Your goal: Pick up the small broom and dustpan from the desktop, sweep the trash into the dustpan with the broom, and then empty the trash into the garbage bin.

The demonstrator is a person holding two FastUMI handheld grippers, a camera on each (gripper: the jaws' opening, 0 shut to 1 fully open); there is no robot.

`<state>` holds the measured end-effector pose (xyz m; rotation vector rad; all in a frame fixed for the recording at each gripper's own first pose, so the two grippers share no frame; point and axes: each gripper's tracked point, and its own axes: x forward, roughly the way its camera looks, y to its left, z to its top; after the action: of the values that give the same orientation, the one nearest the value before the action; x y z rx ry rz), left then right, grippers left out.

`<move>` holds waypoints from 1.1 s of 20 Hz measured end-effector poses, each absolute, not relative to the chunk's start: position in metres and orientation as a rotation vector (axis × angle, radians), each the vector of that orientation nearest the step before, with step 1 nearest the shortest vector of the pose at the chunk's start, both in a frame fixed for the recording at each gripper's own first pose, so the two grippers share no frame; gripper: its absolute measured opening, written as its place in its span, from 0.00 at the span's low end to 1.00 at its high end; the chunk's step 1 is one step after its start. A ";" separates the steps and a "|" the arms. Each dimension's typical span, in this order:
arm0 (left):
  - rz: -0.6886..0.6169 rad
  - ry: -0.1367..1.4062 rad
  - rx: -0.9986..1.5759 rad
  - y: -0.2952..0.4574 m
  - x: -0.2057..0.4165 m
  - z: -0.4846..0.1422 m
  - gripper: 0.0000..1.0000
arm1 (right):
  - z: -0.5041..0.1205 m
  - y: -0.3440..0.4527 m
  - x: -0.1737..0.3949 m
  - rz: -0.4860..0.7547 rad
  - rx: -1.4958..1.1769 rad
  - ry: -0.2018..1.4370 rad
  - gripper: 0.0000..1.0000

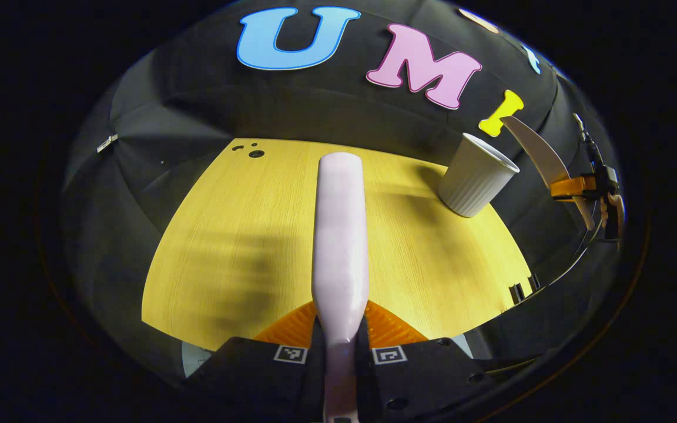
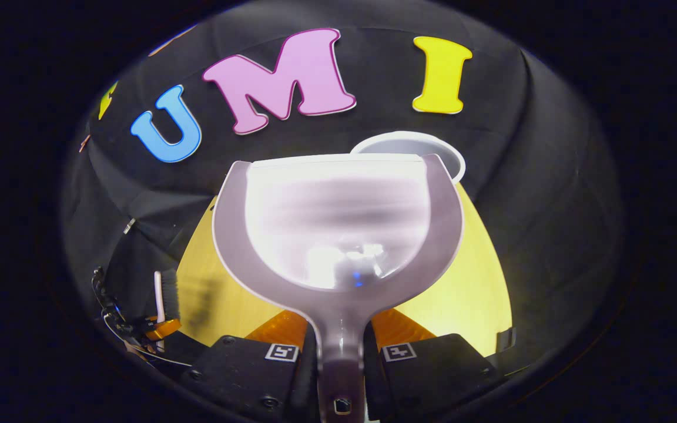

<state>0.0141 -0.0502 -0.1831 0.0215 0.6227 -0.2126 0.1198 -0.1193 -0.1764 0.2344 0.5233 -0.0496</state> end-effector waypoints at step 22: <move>-0.104 0.929 0.169 -0.065 0.109 -0.302 0.26 | -0.404 -0.055 0.180 -0.030 0.093 0.820 0.40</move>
<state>0.1093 -0.0653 -0.3020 0.1690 0.9285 -0.1044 0.1796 -0.0553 -0.4038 0.0934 0.8195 -0.0299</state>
